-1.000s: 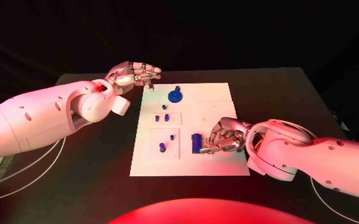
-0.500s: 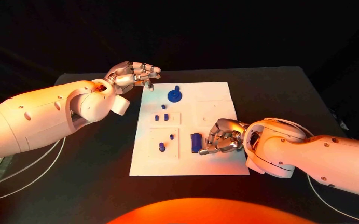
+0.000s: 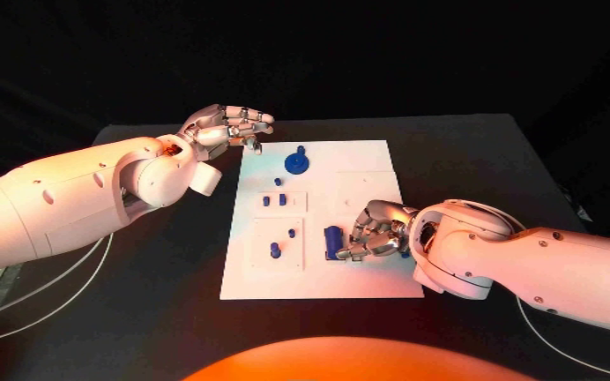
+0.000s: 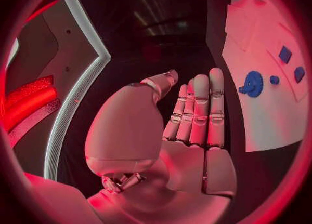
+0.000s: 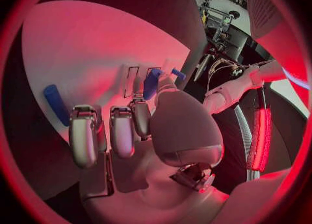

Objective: Assemble the parts on the task board

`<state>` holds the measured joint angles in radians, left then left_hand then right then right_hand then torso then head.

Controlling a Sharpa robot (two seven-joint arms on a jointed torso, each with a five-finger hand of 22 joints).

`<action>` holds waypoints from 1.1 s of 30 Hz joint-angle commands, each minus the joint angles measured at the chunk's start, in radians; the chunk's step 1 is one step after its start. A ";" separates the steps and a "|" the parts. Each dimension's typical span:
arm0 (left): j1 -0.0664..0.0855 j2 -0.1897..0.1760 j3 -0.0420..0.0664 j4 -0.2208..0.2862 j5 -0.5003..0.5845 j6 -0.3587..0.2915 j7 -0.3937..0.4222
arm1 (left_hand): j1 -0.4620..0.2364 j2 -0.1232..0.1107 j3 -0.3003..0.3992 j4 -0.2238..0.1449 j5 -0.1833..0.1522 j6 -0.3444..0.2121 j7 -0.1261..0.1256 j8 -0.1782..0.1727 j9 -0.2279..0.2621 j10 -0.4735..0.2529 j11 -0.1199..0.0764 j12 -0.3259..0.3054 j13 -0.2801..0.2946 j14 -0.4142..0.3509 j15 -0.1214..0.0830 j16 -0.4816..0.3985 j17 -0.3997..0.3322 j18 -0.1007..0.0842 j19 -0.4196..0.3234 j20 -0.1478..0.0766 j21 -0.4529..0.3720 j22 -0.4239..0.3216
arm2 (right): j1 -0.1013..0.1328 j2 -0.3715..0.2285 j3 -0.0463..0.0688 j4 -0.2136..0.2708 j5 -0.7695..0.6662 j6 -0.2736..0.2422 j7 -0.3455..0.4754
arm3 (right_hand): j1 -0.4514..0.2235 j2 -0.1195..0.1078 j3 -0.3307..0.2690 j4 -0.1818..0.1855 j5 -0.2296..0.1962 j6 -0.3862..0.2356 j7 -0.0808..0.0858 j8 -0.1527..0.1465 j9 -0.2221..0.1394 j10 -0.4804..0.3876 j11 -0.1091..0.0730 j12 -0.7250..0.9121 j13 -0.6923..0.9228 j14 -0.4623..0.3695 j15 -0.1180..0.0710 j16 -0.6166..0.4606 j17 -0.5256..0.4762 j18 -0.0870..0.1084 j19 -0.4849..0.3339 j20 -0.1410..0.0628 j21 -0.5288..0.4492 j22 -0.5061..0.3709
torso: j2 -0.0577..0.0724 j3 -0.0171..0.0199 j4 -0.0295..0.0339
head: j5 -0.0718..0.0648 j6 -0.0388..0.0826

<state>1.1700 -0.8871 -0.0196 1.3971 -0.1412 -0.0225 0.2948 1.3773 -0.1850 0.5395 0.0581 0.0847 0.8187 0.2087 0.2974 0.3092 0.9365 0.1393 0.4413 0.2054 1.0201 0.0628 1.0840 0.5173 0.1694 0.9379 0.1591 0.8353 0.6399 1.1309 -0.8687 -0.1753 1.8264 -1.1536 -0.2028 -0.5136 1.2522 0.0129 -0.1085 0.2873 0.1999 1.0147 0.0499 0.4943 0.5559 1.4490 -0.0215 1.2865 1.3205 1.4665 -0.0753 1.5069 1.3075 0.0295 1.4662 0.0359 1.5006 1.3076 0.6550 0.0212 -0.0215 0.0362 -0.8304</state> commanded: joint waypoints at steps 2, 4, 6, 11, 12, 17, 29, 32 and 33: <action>0.001 0.003 0.001 0.001 0.009 0.017 0.006 | -0.003 0.004 0.002 0.005 0.004 -0.007 0.005 0.001 0.001 -0.008 0.002 0.003 -0.001 -0.006 0.003 -0.003 -0.002 0.015 0.005 0.001 -0.006 -0.001 | 0.000 0.000 0.001 -0.006 -0.012 -0.009 -0.007 | 0.035 0.021 0.019 -0.003 -0.002 0.002 -0.005 -0.007 -0.003 0.008 -0.004 -0.007 0.055 0.080 -0.010 0.003 0.142 -0.015 0.078 -0.008 0.003 0.245 | 0.000 0.0004 0.0007 | -0.002 0.000; 0.001 0.003 0.001 0.001 0.006 0.016 0.006 | -0.003 0.004 0.002 0.005 0.004 -0.007 0.005 0.001 0.001 -0.008 0.002 0.003 -0.001 -0.006 0.003 -0.003 -0.002 0.015 0.005 0.001 -0.006 -0.001 | 0.000 -0.002 0.001 -0.007 -0.014 -0.007 -0.007 | 0.046 0.021 0.026 -0.003 0.003 0.001 -0.006 -0.009 -0.004 0.008 -0.005 -0.008 0.055 0.080 -0.010 0.003 0.142 -0.015 0.078 -0.008 0.002 0.244 | 0.000 0.0004 0.0005 | -0.002 0.000; 0.001 0.003 0.001 0.001 0.000 0.016 0.007 | -0.003 0.004 0.002 0.005 0.004 -0.007 0.005 0.001 0.001 -0.008 0.002 0.003 -0.001 -0.006 0.003 -0.003 -0.002 0.015 0.005 0.001 -0.006 -0.001 | 0.000 -0.005 0.001 -0.008 -0.016 -0.003 -0.007 | 0.060 0.017 0.034 -0.005 0.012 0.001 -0.006 -0.011 -0.006 0.008 -0.006 -0.009 0.056 0.080 -0.011 0.003 0.142 -0.015 0.078 -0.009 0.002 0.245 | 0.000 0.0001 0.0004 | -0.003 0.000; 0.001 0.002 0.001 0.001 -0.007 0.023 0.010 | -0.002 0.003 0.002 0.005 0.004 -0.008 0.004 0.001 0.001 -0.008 0.002 0.004 -0.001 -0.006 0.003 -0.003 -0.002 0.015 0.005 0.000 -0.006 -0.002 | 0.000 -0.008 0.000 -0.009 -0.010 0.006 0.004 | 0.091 0.002 0.053 -0.007 0.002 0.003 -0.008 -0.015 -0.009 0.009 -0.007 -0.009 0.058 0.081 -0.012 0.004 0.145 -0.015 0.077 -0.010 0.001 0.244 | 0.000 0.0003 0.0005 | -0.004 0.001; 0.001 0.002 0.001 0.001 -0.008 0.025 0.011 | -0.001 0.003 0.002 0.005 0.004 -0.008 0.004 0.001 0.001 -0.008 0.002 0.004 -0.001 -0.006 0.003 -0.003 -0.002 0.015 0.006 0.000 -0.007 -0.002 | 0.000 -0.008 0.000 -0.009 -0.007 0.008 0.008 | 0.097 0.000 0.058 -0.007 -0.001 0.003 -0.008 -0.016 -0.010 0.008 -0.007 -0.011 0.057 0.081 -0.012 0.004 0.145 -0.015 0.077 -0.011 0.000 0.244 | 0.000 0.0004 0.0003 | -0.004 0.001; 0.001 0.002 0.001 0.001 -0.009 0.029 0.012 | 0.000 0.003 0.003 0.004 0.005 -0.008 0.004 0.001 0.001 -0.008 0.002 0.004 -0.001 -0.006 0.003 -0.003 -0.002 0.015 0.006 0.000 -0.007 -0.002 | -0.001 -0.002 0.000 -0.012 0.002 0.013 0.021 | 0.099 -0.023 0.062 0.000 -0.034 0.005 -0.005 -0.019 -0.013 0.006 -0.005 -0.016 0.056 0.080 -0.011 0.003 0.143 -0.014 0.075 -0.010 -0.004 0.243 | 0.000 0.0007 0.0005 | -0.004 0.001; 0.001 0.002 0.001 0.002 -0.010 0.037 0.015 | 0.003 0.004 0.004 0.003 0.005 -0.008 0.004 0.001 0.001 -0.009 0.002 0.004 -0.001 -0.006 0.002 -0.004 -0.002 0.015 0.006 0.000 -0.007 -0.002 | -0.003 0.002 0.000 -0.013 -0.001 -0.011 0.025 | 0.063 -0.072 0.053 0.004 -0.147 0.012 0.003 -0.019 -0.012 0.005 0.002 -0.024 0.056 0.079 -0.005 0.001 0.140 -0.013 0.073 -0.005 -0.007 0.242 | 0.000 -0.0001 0.0008 | -0.002 -0.001; 0.001 0.002 0.001 0.002 -0.010 0.037 0.014 | 0.003 0.004 0.004 0.003 0.005 -0.008 0.004 0.001 0.001 -0.009 0.002 0.004 -0.001 -0.006 0.002 -0.004 -0.002 0.015 0.006 0.000 -0.007 -0.002 | -0.004 0.002 0.000 -0.012 -0.003 -0.022 0.024 | 0.039 -0.066 0.053 0.005 -0.146 0.013 0.004 -0.017 -0.011 0.006 0.003 -0.023 0.057 0.080 -0.004 0.001 0.142 -0.014 0.074 -0.004 -0.005 0.242 | 0.000 0.0002 0.0012 | -0.002 -0.001; 0.001 0.002 0.001 0.002 -0.010 0.037 0.014 | 0.003 0.004 0.004 0.003 0.005 -0.008 0.004 0.001 0.001 -0.009 0.002 0.004 -0.001 -0.006 0.002 -0.004 -0.002 0.015 0.006 0.000 -0.007 -0.002 | -0.004 0.003 0.000 -0.013 -0.004 -0.025 0.023 | 0.036 -0.065 0.053 0.005 -0.146 0.013 0.004 -0.017 -0.011 0.007 0.003 -0.022 0.058 0.080 -0.004 0.001 0.142 -0.013 0.074 -0.004 -0.006 0.242 | 0.000 0.0002 0.0012 | -0.002 -0.001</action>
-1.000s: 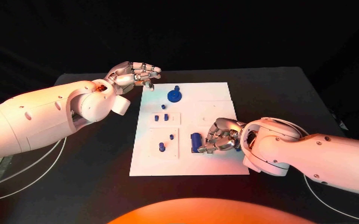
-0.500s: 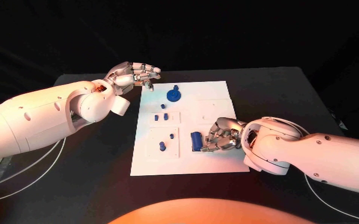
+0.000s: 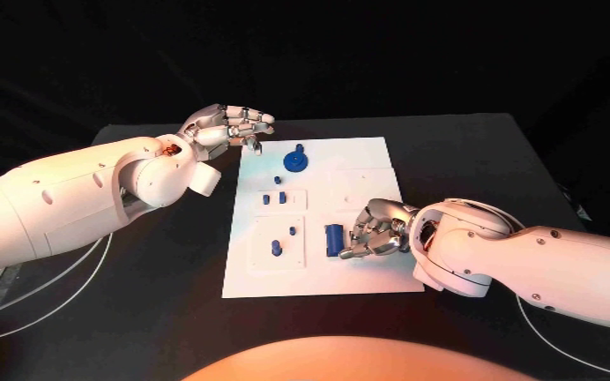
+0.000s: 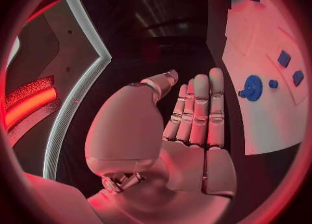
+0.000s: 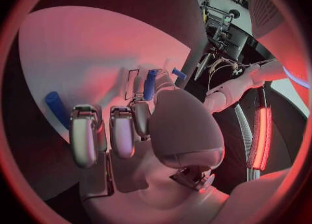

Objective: Assemble the parts on the task board

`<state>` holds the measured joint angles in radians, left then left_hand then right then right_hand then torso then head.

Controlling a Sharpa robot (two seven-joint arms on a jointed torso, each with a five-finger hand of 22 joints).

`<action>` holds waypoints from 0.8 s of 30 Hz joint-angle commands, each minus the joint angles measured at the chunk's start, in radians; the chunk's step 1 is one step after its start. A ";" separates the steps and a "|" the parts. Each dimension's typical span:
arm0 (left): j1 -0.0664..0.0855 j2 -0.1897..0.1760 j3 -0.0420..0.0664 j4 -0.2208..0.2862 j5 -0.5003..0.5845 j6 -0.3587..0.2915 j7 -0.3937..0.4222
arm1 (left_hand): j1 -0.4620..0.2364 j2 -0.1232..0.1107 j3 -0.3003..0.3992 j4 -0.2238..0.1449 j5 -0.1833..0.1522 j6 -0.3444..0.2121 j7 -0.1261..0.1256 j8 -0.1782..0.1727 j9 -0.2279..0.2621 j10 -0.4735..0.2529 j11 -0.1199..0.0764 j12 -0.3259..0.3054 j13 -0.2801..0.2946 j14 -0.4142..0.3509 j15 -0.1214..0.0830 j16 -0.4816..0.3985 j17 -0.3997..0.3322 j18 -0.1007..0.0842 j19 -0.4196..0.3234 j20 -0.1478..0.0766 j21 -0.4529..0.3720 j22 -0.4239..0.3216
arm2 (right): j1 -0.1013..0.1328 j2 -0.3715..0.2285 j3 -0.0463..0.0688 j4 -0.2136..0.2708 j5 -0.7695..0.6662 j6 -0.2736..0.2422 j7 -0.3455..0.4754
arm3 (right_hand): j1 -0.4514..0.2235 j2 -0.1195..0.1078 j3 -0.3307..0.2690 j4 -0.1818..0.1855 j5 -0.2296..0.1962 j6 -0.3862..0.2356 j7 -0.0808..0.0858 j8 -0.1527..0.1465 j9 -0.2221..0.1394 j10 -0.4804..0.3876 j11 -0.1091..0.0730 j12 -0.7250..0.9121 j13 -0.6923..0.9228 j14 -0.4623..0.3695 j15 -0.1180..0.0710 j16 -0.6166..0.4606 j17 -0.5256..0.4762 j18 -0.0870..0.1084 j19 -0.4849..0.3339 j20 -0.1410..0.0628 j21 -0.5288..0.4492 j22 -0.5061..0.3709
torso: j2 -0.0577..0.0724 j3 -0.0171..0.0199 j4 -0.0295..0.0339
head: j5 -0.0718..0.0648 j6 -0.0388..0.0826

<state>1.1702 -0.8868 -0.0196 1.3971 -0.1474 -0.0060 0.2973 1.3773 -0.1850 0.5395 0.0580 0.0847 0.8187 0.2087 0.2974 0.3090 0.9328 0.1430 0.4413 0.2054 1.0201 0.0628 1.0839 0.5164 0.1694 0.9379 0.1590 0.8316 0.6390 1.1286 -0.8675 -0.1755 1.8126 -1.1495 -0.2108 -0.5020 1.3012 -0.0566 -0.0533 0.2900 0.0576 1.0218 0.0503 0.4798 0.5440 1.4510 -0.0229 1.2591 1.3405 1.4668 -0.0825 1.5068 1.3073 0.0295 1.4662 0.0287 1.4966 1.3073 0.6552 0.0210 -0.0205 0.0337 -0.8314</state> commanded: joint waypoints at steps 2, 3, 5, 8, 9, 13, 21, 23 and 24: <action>0.001 0.001 0.001 0.002 -0.004 0.021 0.012 | 0.004 0.004 0.005 0.002 0.006 -0.009 0.004 0.001 0.002 -0.006 -0.002 0.005 -0.001 -0.007 0.002 -0.004 -0.001 0.015 0.006 0.000 -0.004 -0.002 | -0.001 0.003 0.000 -0.001 -0.013 -0.022 0.009 | -0.031 0.013 0.000 0.003 -0.003 0.007 0.003 -0.002 0.002 0.006 0.004 0.006 0.039 0.080 0.004 0.002 0.143 -0.014 0.074 0.004 -0.001 0.242 | 0.000 0.0003 -0.0003 | 0.001 0.000; 0.001 0.001 0.001 0.002 -0.004 0.021 0.012 | 0.004 0.004 0.005 0.002 0.006 -0.009 0.004 0.001 0.002 -0.006 -0.002 0.005 -0.001 -0.007 0.002 -0.004 -0.001 0.015 0.006 0.000 -0.004 -0.002 | -0.001 0.003 0.000 -0.002 -0.017 -0.025 0.007 | -0.031 0.013 0.000 0.003 -0.003 0.007 0.003 -0.002 0.002 0.006 0.004 0.006 0.039 0.080 0.004 0.002 0.143 -0.014 0.074 0.004 -0.001 0.242 | 0.000 0.0003 -0.0003 | 0.001 0.000; 0.001 0.001 0.001 0.002 -0.004 0.021 0.012 | 0.004 0.004 0.005 0.002 0.006 -0.009 0.004 0.001 0.002 -0.006 -0.002 0.005 -0.001 -0.007 0.002 -0.004 -0.001 0.015 0.006 0.000 -0.004 -0.002 | -0.001 0.005 0.000 -0.005 -0.024 -0.028 0.004 | -0.034 0.017 0.001 0.002 -0.002 0.008 0.002 -0.001 0.002 0.007 0.004 0.008 0.041 0.080 0.004 0.002 0.143 -0.014 0.075 0.004 0.001 0.243 | 0.000 0.0001 -0.0007 | 0.001 0.000; 0.001 0.002 0.001 0.001 -0.004 0.021 0.012 | 0.004 0.004 0.005 0.002 0.006 -0.009 0.004 0.001 0.002 -0.006 -0.002 0.005 -0.001 -0.007 0.002 -0.004 -0.001 0.015 0.006 0.000 -0.004 -0.002 | -0.001 0.009 0.000 -0.008 -0.038 -0.030 -0.001 | -0.030 0.025 0.008 -0.001 0.000 0.007 0.001 -0.001 0.002 0.007 0.003 0.009 0.042 0.080 0.003 0.003 0.145 -0.014 0.076 0.004 0.003 0.244 | 0.000 0.0000 -0.0007 | 0.000 0.000; 0.001 0.002 0.001 0.001 -0.004 0.021 0.012 | 0.004 0.004 0.005 0.002 0.006 -0.009 0.004 0.001 0.002 -0.006 -0.002 0.005 -0.001 -0.007 0.002 -0.004 -0.001 0.015 0.006 0.000 -0.004 -0.002 | -0.001 0.010 0.000 -0.008 -0.041 -0.032 -0.002 | -0.025 0.027 0.011 -0.003 0.000 0.007 0.000 -0.001 0.003 0.008 0.002 0.009 0.042 0.080 0.002 0.003 0.145 -0.014 0.075 0.004 0.003 0.243 | 0.000 0.0001 -0.0005 | 0.000 -0.001; 0.001 0.002 0.001 0.001 -0.004 0.021 0.012 | 0.004 0.004 0.005 0.002 0.006 -0.009 0.004 0.001 0.002 -0.006 -0.002 0.005 -0.001 -0.007 0.002 -0.004 -0.001 0.015 0.006 0.000 -0.004 -0.002 | -0.001 0.014 0.000 -0.011 -0.050 -0.043 -0.006 | -0.011 0.038 0.023 -0.004 0.001 0.006 -0.002 -0.001 0.003 0.008 0.000 0.010 0.043 0.080 0.001 0.003 0.145 -0.014 0.076 0.003 0.003 0.244 | 0.000 0.0000 -0.0001 | -0.001 -0.001; 0.001 0.000 0.001 0.002 -0.004 0.020 0.011 | 0.004 0.004 0.005 0.002 0.006 -0.009 0.004 0.001 0.002 -0.006 -0.002 0.005 -0.001 -0.007 0.002 -0.004 -0.001 0.015 0.006 0.000 -0.004 -0.002 | -0.001 0.001 0.000 -0.001 -0.056 -0.061 0.003 | -0.020 0.048 0.026 0.000 0.007 0.004 -0.001 -0.002 0.003 0.008 0.001 0.007 0.042 0.080 0.001 0.002 0.143 -0.014 0.075 0.002 0.001 0.243 | 0.000 0.0000 0.0003 | 0.000 0.001; 0.001 0.000 0.001 0.002 -0.004 0.020 0.011 | 0.004 0.004 0.005 0.002 0.006 -0.009 0.004 0.001 0.002 -0.006 -0.002 0.005 -0.001 -0.007 0.002 -0.004 -0.001 0.015 0.006 0.000 -0.004 -0.002 | -0.001 -0.006 0.000 0.003 -0.057 -0.069 0.006 | -0.019 0.045 0.026 -0.002 0.008 0.003 -0.001 -0.002 0.003 0.007 0.001 0.006 0.042 0.080 0.001 0.001 0.142 -0.014 0.075 0.002 0.000 0.243 | 0.000 -0.0001 0.0000 | 0.000 0.001; 0.001 0.000 0.001 0.002 -0.004 0.020 0.011 | 0.004 0.004 0.005 0.002 0.006 -0.009 0.004 0.001 0.002 -0.006 -0.002 0.005 -0.001 -0.007 0.002 -0.004 -0.001 0.015 0.006 0.000 -0.004 -0.002 | -0.001 -0.011 0.000 0.006 -0.058 -0.076 0.009 | -0.018 0.043 0.026 -0.003 0.010 0.003 -0.001 -0.002 0.003 0.007 0.001 0.006 0.042 0.080 0.001 0.001 0.142 -0.014 0.074 0.002 0.000 0.243 | 0.000 0.0000 -0.0004 | 0.000 0.002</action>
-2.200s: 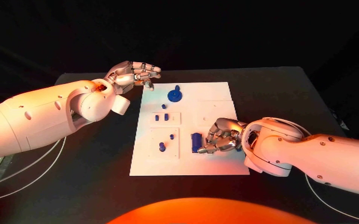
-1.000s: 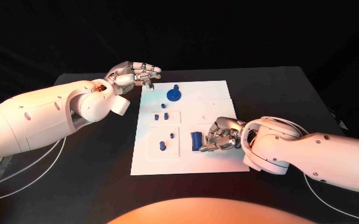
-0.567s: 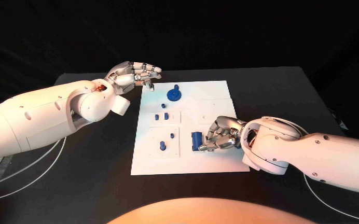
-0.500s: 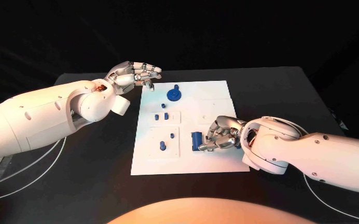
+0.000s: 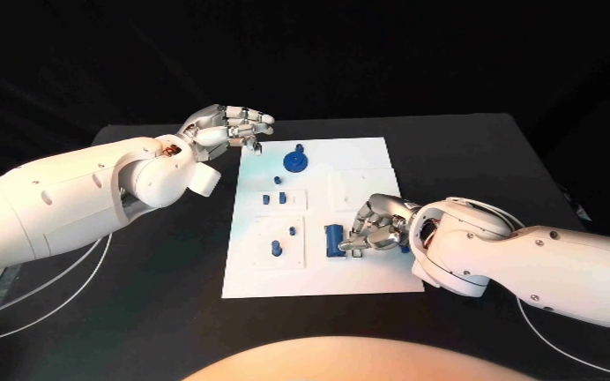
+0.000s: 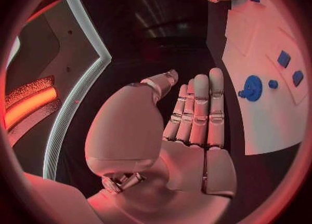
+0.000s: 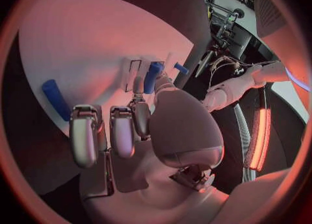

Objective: Assemble the parts on the task board

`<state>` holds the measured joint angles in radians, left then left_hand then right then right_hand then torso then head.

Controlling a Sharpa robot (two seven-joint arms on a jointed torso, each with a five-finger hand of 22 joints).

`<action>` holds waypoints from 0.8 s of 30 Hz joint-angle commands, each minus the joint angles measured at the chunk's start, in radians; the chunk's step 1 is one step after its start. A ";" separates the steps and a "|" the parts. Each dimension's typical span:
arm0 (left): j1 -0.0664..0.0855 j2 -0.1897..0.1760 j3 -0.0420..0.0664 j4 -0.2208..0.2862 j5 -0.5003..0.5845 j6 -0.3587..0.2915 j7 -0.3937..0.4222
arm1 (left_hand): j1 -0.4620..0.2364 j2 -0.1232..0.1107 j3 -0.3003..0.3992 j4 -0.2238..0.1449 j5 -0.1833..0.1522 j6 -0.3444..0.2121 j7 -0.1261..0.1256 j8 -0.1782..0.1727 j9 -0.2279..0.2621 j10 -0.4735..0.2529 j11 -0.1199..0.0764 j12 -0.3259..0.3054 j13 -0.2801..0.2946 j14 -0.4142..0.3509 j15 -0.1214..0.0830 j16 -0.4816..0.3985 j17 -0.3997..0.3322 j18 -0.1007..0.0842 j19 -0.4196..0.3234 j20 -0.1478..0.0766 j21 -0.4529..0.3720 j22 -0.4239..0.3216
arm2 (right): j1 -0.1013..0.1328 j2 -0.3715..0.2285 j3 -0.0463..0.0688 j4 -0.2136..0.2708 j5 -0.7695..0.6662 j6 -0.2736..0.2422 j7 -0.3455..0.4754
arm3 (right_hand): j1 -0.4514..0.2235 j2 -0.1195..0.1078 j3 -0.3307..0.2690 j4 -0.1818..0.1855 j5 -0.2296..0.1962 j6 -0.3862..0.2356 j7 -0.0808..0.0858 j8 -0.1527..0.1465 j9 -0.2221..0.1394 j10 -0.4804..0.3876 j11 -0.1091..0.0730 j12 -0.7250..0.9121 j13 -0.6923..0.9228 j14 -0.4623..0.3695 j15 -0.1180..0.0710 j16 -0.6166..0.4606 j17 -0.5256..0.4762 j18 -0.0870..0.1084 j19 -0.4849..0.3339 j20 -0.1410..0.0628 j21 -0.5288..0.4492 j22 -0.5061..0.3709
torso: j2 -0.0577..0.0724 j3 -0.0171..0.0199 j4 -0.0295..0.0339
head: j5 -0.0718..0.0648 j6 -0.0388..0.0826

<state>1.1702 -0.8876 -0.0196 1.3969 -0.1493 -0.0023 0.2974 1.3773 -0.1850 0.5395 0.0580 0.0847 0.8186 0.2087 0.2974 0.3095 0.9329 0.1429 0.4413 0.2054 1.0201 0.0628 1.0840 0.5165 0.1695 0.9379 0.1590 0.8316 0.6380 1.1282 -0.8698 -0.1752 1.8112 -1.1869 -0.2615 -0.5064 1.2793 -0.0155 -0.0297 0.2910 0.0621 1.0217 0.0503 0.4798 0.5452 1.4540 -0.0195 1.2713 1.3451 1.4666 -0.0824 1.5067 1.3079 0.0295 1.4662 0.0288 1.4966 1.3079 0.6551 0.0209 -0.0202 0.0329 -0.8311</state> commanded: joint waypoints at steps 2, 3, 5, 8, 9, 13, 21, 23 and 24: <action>0.001 0.000 0.001 0.002 -0.002 0.016 0.011 | 0.007 0.004 0.006 0.001 0.006 -0.009 0.004 0.002 0.001 -0.006 -0.002 0.005 -0.001 -0.007 0.002 -0.004 -0.001 0.015 0.007 -0.001 -0.004 -0.001 | -0.001 -0.020 0.000 0.016 -0.020 -0.047 0.024 | 0.007 -0.001 0.003 -0.005 0.009 0.001 -0.001 -0.003 0.002 0.001 -0.002 -0.013 0.033 0.079 0.001 -0.001 0.138 -0.013 0.072 0.002 -0.006 0.241 | 0.000 0.0002 -0.0011 | 0.001 0.003; 0.001 0.000 0.001 0.003 -0.002 0.016 0.011 | 0.007 0.004 0.006 0.001 0.006 -0.009 0.004 0.002 0.001 -0.006 -0.002 0.005 -0.001 -0.007 0.002 -0.004 -0.001 0.015 0.007 -0.001 -0.004 -0.001 | 0.000 -0.027 0.000 0.021 -0.017 -0.059 0.032 | 0.011 -0.003 0.004 -0.006 0.013 -0.002 0.000 -0.005 0.001 -0.001 -0.002 -0.018 0.031 0.078 0.001 -0.002 0.135 -0.012 0.071 0.002 -0.008 0.240 | 0.000 0.0004 -0.0013 | 0.001 0.004; 0.001 0.000 0.001 0.003 -0.002 0.016 0.011 | 0.007 0.004 0.006 0.001 0.006 -0.009 0.004 0.002 0.001 -0.006 -0.002 0.005 -0.001 -0.007 0.002 -0.004 -0.001 0.015 0.007 -0.001 -0.004 -0.001 | 0.001 -0.040 0.001 0.030 -0.008 -0.088 0.050 | 0.017 -0.007 0.007 -0.006 0.024 -0.007 0.001 -0.007 0.000 -0.005 -0.001 -0.026 0.027 0.078 0.002 -0.003 0.133 -0.011 0.070 0.003 -0.011 0.239 | -0.001 0.0006 -0.0014 | -0.001 0.005; 0.001 -0.001 0.001 0.003 -0.002 0.016 0.011 | 0.007 0.004 0.006 0.001 0.006 -0.009 0.004 0.002 0.001 -0.006 -0.002 0.005 -0.001 -0.007 0.002 -0.004 -0.001 0.015 0.007 -0.001 -0.004 -0.001 | 0.007 -0.062 0.003 0.043 0.006 -0.132 0.081 | 0.023 -0.020 0.009 -0.005 0.043 -0.017 0.006 -0.013 -0.001 -0.015 0.003 -0.047 0.015 0.075 0.005 -0.010 0.122 -0.009 0.065 0.004 -0.023 0.236 | -0.001 0.0007 -0.0017 | -0.005 0.008; 0.001 -0.001 0.001 0.003 -0.002 0.016 0.011 | 0.007 0.004 0.006 0.001 0.006 -0.009 0.004 0.002 0.001 -0.006 -0.002 0.005 -0.001 -0.007 0.002 -0.004 -0.001 0.015 0.007 -0.001 -0.004 -0.001 | 0.011 -0.074 0.003 0.047 0.005 -0.144 0.088 | 0.026 -0.027 0.011 -0.004 0.052 -0.031 0.012 -0.021 -0.004 -0.020 0.007 -0.056 0.011 0.074 0.008 -0.013 0.118 -0.008 0.063 0.006 -0.028 0.234 | -0.001 0.0005 -0.0017 | -0.007 0.009; 0.001 -0.002 0.001 0.005 -0.002 0.014 0.011 | 0.007 0.004 0.006 0.001 0.006 -0.009 0.004 0.002 0.001 -0.006 -0.002 0.005 -0.001 -0.007 0.002 -0.004 -0.001 0.015 0.007 -0.001 -0.004 -0.001 | 0.028 -0.116 0.005 0.047 -0.042 -0.163 0.085 | 0.041 -0.045 0.019 -0.005 0.054 -0.062 0.027 -0.043 -0.011 -0.034 0.020 -0.079 -0.001 0.072 0.018 -0.021 0.104 -0.006 0.057 0.014 -0.041 0.231 | -0.001 -0.0004 -0.0016 | -0.015 0.012; 0.001 -0.006 0.001 0.007 -0.002 0.012 0.011 | 0.007 0.004 0.006 0.001 0.006 -0.009 0.004 0.002 0.001 -0.006 -0.002 0.005 -0.001 -0.007 0.002 -0.004 -0.001 0.015 0.007 -0.001 -0.004 -0.001 | 0.038 -0.205 0.006 0.048 -0.126 -0.166 0.080 | 0.085 -0.087 0.033 -0.009 0.028 -0.087 0.043 -0.071 -0.019 -0.054 0.034 -0.111 -0.019 0.069 0.030 -0.029 0.093 -0.003 0.053 0.027 -0.052 0.228 | 0.001 0.0011 -0.0005 | -0.028 0.011; 0.001 -0.006 0.000 0.007 -0.002 0.012 0.011 | 0.007 0.004 0.006 0.001 0.006 -0.009 0.004 0.002 0.001 -0.006 -0.002 0.005 -0.001 -0.007 0.002 -0.004 -0.001 0.015 0.007 -0.001 -0.004 -0.001 | 0.038 -0.223 0.005 0.052 -0.139 -0.155 0.076 | 0.091 -0.094 0.037 -0.007 0.025 -0.097 0.048 -0.080 -0.022 -0.056 0.038 -0.114 -0.021 0.068 0.033 -0.030 0.092 -0.003 0.053 0.029 -0.053 0.228 | 0.001 0.0011 -0.0010 | -0.032 0.011; 0.001 -0.006 0.000 0.007 -0.002 0.012 0.011 | 0.007 0.004 0.006 0.001 0.006 -0.009 0.004 0.002 0.001 -0.006 -0.002 0.005 -0.001 -0.007 0.002 -0.004 -0.001 0.015 0.007 -0.001 -0.004 -0.001 | 0.037 -0.231 0.005 0.053 -0.145 -0.146 0.072 | 0.091 -0.095 0.037 -0.007 0.024 -0.097 0.048 -0.081 -0.022 -0.056 0.038 -0.114 -0.021 0.069 0.033 -0.030 0.092 -0.003 0.052 0.029 -0.053 0.227 | 0.000 0.0007 -0.0017 | -0.032 0.011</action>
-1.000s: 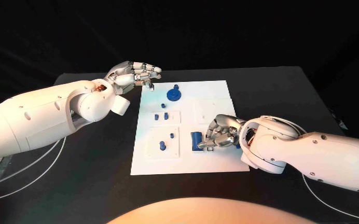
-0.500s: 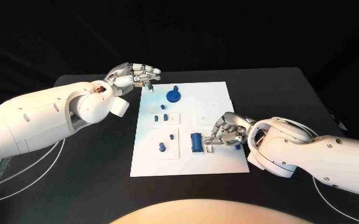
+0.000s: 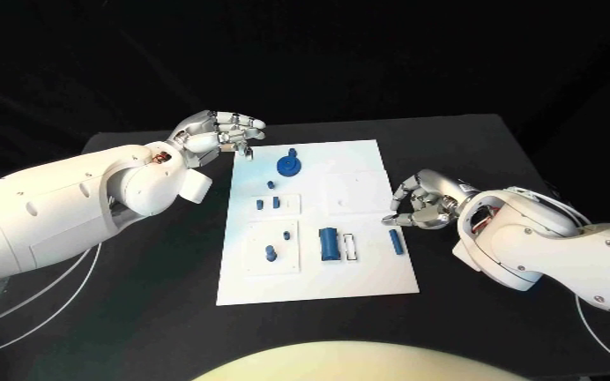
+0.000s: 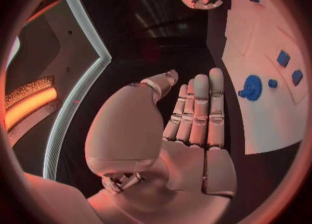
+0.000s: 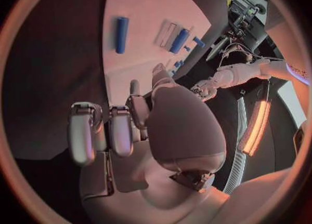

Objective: Assemble the parts on the task board

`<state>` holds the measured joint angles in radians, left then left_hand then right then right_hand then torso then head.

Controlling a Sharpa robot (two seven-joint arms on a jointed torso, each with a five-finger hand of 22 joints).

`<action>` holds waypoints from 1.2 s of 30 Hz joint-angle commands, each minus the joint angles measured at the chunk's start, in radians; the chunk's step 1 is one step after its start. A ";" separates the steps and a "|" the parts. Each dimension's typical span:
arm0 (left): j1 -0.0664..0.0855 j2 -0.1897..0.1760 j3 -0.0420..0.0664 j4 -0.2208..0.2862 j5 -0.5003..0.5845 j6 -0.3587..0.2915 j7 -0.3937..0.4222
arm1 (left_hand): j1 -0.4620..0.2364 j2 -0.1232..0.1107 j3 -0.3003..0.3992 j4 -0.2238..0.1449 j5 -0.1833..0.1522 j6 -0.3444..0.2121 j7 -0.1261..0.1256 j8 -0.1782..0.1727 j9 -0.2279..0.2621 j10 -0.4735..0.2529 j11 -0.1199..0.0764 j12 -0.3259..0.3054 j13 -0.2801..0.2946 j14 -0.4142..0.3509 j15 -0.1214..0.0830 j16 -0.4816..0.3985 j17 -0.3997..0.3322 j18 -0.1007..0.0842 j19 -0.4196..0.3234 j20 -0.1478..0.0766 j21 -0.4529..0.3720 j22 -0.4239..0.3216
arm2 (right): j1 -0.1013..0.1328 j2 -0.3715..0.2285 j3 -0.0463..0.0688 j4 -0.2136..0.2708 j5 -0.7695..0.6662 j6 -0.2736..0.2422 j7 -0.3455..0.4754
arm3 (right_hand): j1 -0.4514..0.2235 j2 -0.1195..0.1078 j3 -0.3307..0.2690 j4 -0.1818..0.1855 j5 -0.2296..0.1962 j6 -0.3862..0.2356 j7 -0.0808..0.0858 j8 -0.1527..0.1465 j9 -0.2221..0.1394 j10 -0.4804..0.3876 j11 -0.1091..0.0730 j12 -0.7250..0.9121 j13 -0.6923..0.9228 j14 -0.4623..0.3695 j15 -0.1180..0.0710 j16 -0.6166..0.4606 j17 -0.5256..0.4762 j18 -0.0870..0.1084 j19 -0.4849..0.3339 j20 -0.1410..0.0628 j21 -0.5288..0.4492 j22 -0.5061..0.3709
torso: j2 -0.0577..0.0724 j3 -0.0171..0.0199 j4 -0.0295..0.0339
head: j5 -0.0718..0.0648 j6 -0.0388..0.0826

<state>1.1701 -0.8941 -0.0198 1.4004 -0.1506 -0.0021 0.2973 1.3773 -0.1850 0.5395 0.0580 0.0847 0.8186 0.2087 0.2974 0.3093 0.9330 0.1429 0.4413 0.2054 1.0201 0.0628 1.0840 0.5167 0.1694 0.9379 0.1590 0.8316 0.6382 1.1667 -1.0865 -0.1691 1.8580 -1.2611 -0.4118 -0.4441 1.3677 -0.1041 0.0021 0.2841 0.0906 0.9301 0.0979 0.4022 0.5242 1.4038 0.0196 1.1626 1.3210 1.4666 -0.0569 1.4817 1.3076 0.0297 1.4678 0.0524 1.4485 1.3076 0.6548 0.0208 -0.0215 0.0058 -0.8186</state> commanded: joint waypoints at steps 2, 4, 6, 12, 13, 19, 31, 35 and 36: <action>0.001 0.001 0.001 0.003 -0.001 0.011 0.011 | 0.007 0.004 0.006 0.001 0.006 -0.009 0.004 0.002 0.002 -0.006 -0.002 0.005 -0.001 -0.007 0.002 -0.004 -0.001 0.015 0.007 -0.001 -0.004 -0.001 | -0.003 -0.027 -0.003 0.007 -0.082 0.025 0.001 | 0.006 -0.008 0.007 -0.001 -0.007 -0.004 0.000 -0.004 -0.001 -0.007 -0.001 -0.007 0.002 0.069 0.009 -0.004 0.092 -0.004 0.052 0.007 -0.003 0.228 | 0.000 0.0005 -0.0007 | -0.006 -0.002; 0.001 0.001 0.001 0.003 -0.001 0.012 0.011 | 0.007 0.004 0.006 0.001 0.006 -0.009 0.004 0.002 0.002 -0.006 -0.002 0.005 -0.001 -0.007 0.002 -0.004 -0.001 0.015 0.007 -0.001 -0.004 -0.001 | -0.007 -0.033 -0.004 0.006 -0.090 0.042 -0.007 | 0.012 -0.009 0.011 -0.002 -0.007 0.001 0.000 -0.004 -0.001 -0.007 -0.001 -0.006 0.002 0.069 0.009 -0.004 0.093 -0.004 0.052 0.007 -0.002 0.229 | 0.000 0.0002 -0.0013 | -0.007 -0.002; 0.001 0.001 0.001 0.003 -0.001 0.012 0.011 | 0.007 0.006 0.007 0.002 0.006 -0.009 0.005 0.002 0.002 -0.006 -0.002 0.006 -0.001 -0.007 0.002 -0.004 -0.002 0.015 0.008 -0.001 -0.005 -0.002 | -0.014 -0.038 -0.005 0.006 -0.099 0.061 -0.015 | 0.015 -0.010 0.013 -0.001 -0.007 0.007 -0.001 -0.003 0.000 -0.005 -0.002 -0.003 0.004 0.069 0.009 -0.003 0.096 -0.005 0.054 0.008 0.004 0.230 | 0.000 0.0003 -0.0014 | -0.008 -0.002; 0.001 0.002 0.001 0.003 -0.001 0.013 0.011 | 0.007 0.006 0.007 0.002 0.006 -0.009 0.005 0.002 0.002 -0.006 -0.002 0.006 -0.001 -0.007 0.002 -0.004 -0.002 0.015 0.008 -0.001 -0.005 -0.002 | -0.035 -0.029 -0.007 0.000 -0.121 0.095 -0.041 | 0.009 -0.016 0.014 0.005 -0.012 0.022 -0.004 0.001 0.002 -0.003 -0.004 0.001 0.006 0.070 0.007 -0.002 0.098 -0.006 0.056 0.008 0.008 0.232 | 0.001 0.0009 0.0004 | -0.011 -0.003; 0.001 0.002 0.001 0.003 -0.001 0.013 0.011 | 0.007 0.006 0.007 0.002 0.006 -0.009 0.005 0.002 0.002 -0.006 -0.002 0.006 -0.001 -0.007 0.002 -0.004 -0.002 0.015 0.008 -0.001 -0.005 -0.002 | -0.038 -0.025 -0.007 -0.004 -0.124 0.098 -0.045 | 0.007 -0.017 0.014 0.005 -0.013 0.024 -0.005 0.001 0.002 -0.003 -0.004 0.001 0.006 0.070 0.007 -0.002 0.098 -0.006 0.057 0.008 0.009 0.232 | 0.001 0.0007 0.0006 | -0.012 -0.003; 0.001 0.001 0.001 0.003 -0.002 0.014 0.009 | 0.007 0.006 0.007 0.002 0.006 -0.009 0.005 0.002 0.002 -0.006 -0.002 0.006 -0.001 -0.007 0.002 -0.004 -0.002 0.015 0.008 -0.001 -0.005 -0.002 | -0.056 -0.002 -0.007 -0.016 -0.131 0.110 -0.059 | -0.003 -0.017 0.015 0.006 -0.016 0.037 -0.009 0.006 0.004 -0.002 -0.007 0.000 0.005 0.070 0.005 -0.003 0.095 -0.005 0.056 0.007 0.006 0.231 | 0.001 0.0011 0.0013 | -0.008 -0.006; 0.001 0.000 0.001 0.002 -0.003 0.016 0.007 | 0.007 0.006 0.007 0.003 0.006 -0.009 0.005 0.002 0.002 -0.006 -0.001 0.006 -0.001 -0.007 0.002 -0.004 -0.002 0.015 0.008 -0.001 -0.005 -0.002 | -0.072 0.013 -0.008 -0.029 -0.149 0.159 -0.092 | -0.008 -0.014 0.023 0.005 -0.017 0.062 -0.019 0.020 0.012 0.001 -0.015 0.002 0.005 0.070 -0.001 -0.003 0.097 -0.006 0.057 0.002 0.008 0.232 | 0.000 0.0001 0.0008 | -0.004 -0.010; 0.001 0.000 0.000 0.002 -0.003 0.016 0.007 | 0.007 0.006 0.007 0.003 0.006 -0.009 0.005 0.003 0.002 -0.006 -0.001 0.007 -0.001 -0.007 0.002 -0.005 -0.002 0.015 0.008 -0.001 -0.005 -0.002 | -0.075 0.017 -0.008 -0.031 -0.155 0.172 -0.098 | -0.008 -0.014 0.024 0.005 -0.017 0.065 -0.021 0.022 0.013 0.001 -0.017 0.003 0.005 0.070 -0.002 -0.003 0.097 -0.006 0.056 0.002 0.007 0.232 | 0.001 0.0006 0.0009 | -0.004 -0.010; 0.001 0.000 0.000 0.002 -0.003 0.016 0.007 | 0.007 0.006 0.007 0.003 0.006 -0.009 0.005 0.003 0.002 -0.006 -0.001 0.007 -0.001 -0.007 0.002 -0.005 -0.002 0.015 0.008 -0.001 -0.005 -0.002 | -0.075 0.019 -0.008 -0.032 -0.156 0.175 -0.099 | -0.007 -0.014 0.025 0.004 -0.017 0.067 -0.022 0.023 0.014 0.002 -0.017 0.005 0.006 0.070 -0.003 -0.003 0.098 -0.006 0.057 0.001 0.009 0.232 | 0.001 0.0007 0.0010 | -0.004 -0.010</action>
<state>1.1701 -0.8951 -0.0199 1.4001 -0.1521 -0.0020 0.2964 1.3773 -0.1850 0.5424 0.0608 0.0847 0.8187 0.2087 0.2973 0.3099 0.9330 0.1429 0.4413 0.2054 1.0201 0.0628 1.0840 0.5160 0.1694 0.9379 0.1590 0.8316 0.6374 1.0972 -1.0695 -0.1730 1.8270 -1.3946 -0.2874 -0.5239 1.3674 -0.1174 0.0214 0.2896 0.0773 0.9894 0.0751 0.4208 0.5403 1.4063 0.0101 1.1639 1.3084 1.4666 -0.0570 1.4817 1.3073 0.0297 1.4679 0.0524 1.4541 1.3073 0.6553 0.0209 -0.0207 0.0013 -0.8283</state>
